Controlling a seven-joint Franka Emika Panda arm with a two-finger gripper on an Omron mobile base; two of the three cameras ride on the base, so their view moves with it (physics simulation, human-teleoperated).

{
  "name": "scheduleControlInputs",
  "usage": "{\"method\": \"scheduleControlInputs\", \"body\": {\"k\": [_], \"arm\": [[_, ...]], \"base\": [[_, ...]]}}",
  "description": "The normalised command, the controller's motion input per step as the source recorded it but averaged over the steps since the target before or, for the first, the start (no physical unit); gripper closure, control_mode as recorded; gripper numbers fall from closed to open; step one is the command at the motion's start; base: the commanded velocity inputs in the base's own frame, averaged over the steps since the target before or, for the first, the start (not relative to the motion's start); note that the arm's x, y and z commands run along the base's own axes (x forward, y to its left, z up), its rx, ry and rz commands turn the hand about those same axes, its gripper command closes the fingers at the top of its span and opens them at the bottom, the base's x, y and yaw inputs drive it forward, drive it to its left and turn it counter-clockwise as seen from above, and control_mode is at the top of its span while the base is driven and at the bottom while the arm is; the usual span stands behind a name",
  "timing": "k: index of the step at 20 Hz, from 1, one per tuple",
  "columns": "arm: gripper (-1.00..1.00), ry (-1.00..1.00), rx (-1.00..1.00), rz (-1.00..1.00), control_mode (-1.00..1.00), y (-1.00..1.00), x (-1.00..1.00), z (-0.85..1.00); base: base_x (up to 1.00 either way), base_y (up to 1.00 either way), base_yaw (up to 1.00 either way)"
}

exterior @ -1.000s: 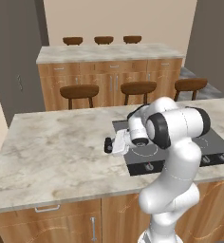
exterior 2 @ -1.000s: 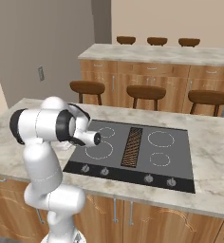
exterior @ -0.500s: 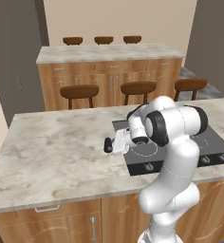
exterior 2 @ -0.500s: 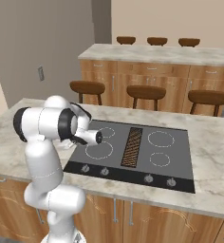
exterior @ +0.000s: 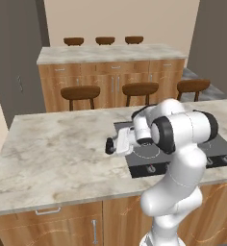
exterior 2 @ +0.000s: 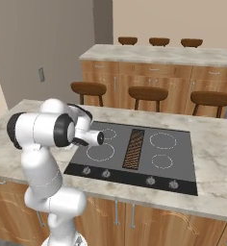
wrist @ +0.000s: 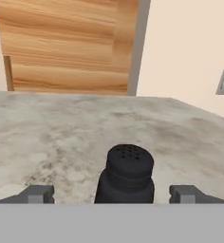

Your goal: Collect the turmeric, mayonnaise, and shaker from the cabinet and place them next to the stove.

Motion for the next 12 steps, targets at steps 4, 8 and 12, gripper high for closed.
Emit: {"method": "scheduleControlInputs", "body": {"k": [4, 8, 12], "arm": [[-1.00, -0.03, 0.00, 0.00, -1.00, 0.00, -0.34, 0.63], [-1.00, -0.05, 0.00, -0.01, -1.00, 0.00, -0.46, 0.71], [-1.00, -0.03, 0.00, -0.03, -1.00, 0.02, -0.51, 0.78]], "base": [[0.00, 0.00, 0.00], [0.00, 0.00, 0.00], [0.00, 0.00, 0.00]]}}
